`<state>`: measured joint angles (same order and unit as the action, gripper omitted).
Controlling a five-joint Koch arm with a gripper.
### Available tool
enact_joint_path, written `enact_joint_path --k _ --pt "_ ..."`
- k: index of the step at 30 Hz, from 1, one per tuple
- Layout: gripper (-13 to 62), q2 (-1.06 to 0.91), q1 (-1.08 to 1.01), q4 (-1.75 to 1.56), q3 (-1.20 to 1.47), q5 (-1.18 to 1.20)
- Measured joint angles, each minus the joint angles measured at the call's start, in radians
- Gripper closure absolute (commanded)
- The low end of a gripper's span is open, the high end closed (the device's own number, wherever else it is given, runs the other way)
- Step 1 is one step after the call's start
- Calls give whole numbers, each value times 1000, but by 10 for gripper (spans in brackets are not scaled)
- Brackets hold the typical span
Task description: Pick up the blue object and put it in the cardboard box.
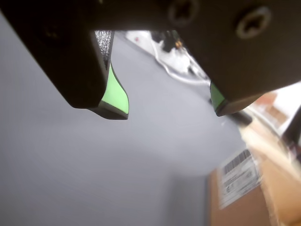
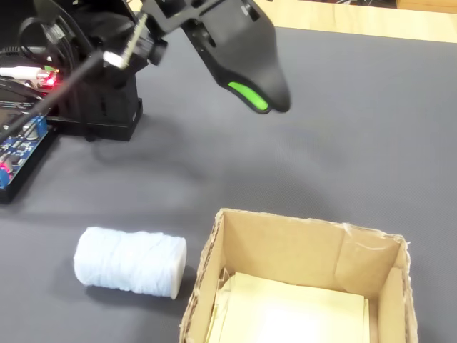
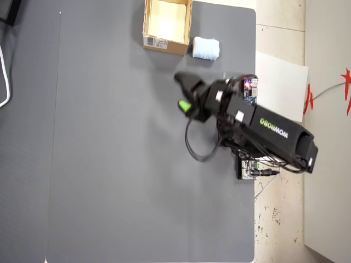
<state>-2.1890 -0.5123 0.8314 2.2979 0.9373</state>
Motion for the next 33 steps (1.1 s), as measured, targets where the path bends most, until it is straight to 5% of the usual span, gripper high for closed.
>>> enact_joint_path --k 17,33 --pt "161 209 -397 193 -258 46" --pt "160 324 -614 87 -187 299"
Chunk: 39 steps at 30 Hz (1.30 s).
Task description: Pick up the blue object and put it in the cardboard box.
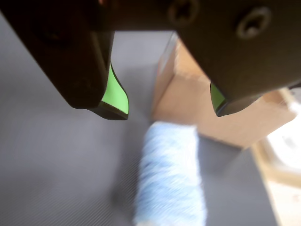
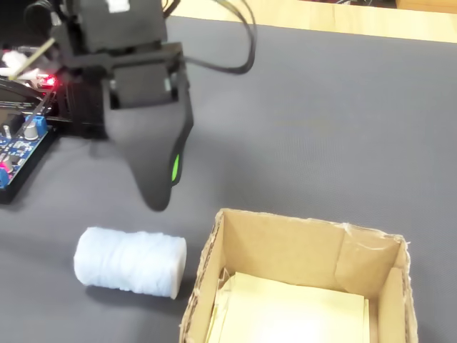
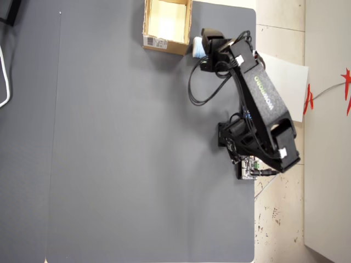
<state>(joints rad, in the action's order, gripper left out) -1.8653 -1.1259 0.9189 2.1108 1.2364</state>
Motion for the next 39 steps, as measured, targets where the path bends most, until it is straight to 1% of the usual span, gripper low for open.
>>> enact_joint_path --k 12,21,25,28,31,33,39 --pt "160 72 -75 -195 156 71" --pt "168 121 -80 -580 319 163" --pt "199 152 -78 -718 364 209" --pt "206 181 -81 -827 382 249" --pt "296 201 -89 -914 397 291" --pt "332 210 -97 -997 428 302" --pt "340 218 -109 -1218 509 345"
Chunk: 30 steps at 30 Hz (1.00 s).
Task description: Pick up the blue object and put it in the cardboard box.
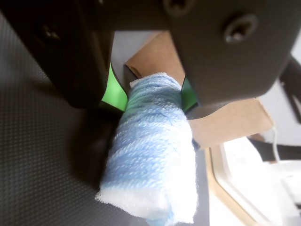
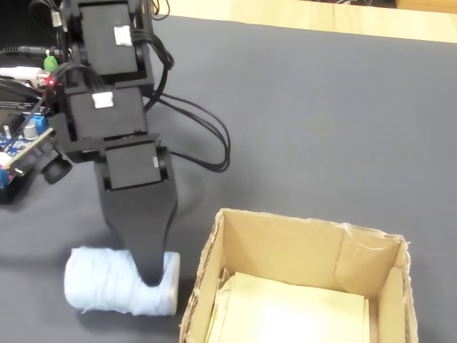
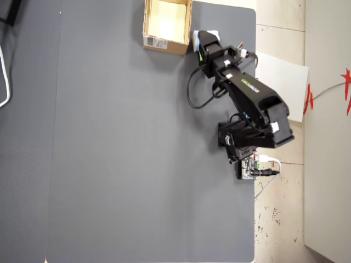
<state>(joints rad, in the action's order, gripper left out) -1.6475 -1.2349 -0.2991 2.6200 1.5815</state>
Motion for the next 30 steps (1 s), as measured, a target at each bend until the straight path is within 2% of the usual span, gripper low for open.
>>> enact_joint_path --k 7,18,24,30 --pt "340 -37 -20 -103 58 29" --pt "340 -272 9 -144 98 40" --pt "340 -353 92 -198 100 46" --pt "340 -353 210 -207 43 49"
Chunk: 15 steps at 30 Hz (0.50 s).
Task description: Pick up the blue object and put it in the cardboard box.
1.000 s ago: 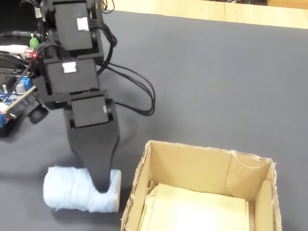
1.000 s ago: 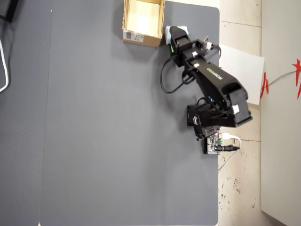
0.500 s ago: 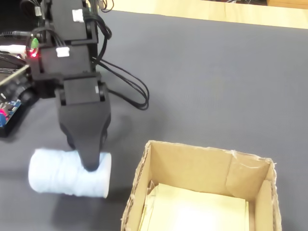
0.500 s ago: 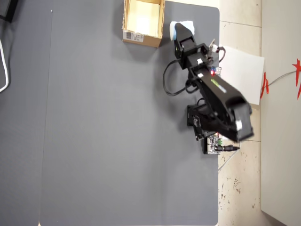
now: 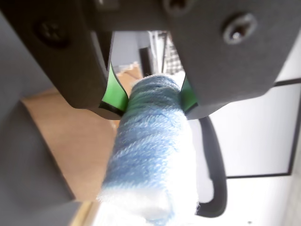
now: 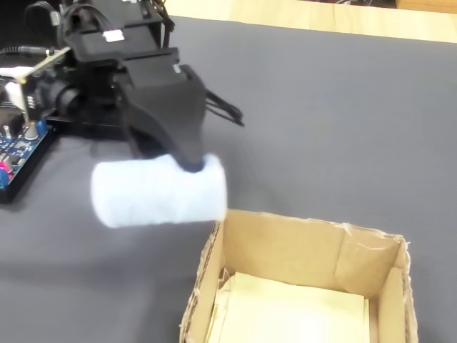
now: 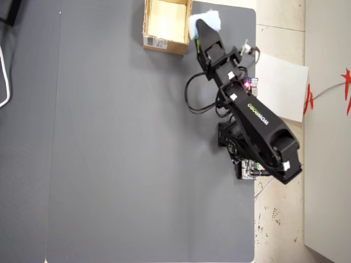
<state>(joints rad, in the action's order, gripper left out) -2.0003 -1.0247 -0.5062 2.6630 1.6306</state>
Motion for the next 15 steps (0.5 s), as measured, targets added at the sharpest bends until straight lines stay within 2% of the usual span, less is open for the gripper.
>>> enact_joint_path --k 6,8,13,15 --pt "338 92 123 37 -196 -31" --pt "337 155 141 275 -337 -114" --pt "334 229 146 469 -443 -156" --pt "284 241 149 505 -451 -173"
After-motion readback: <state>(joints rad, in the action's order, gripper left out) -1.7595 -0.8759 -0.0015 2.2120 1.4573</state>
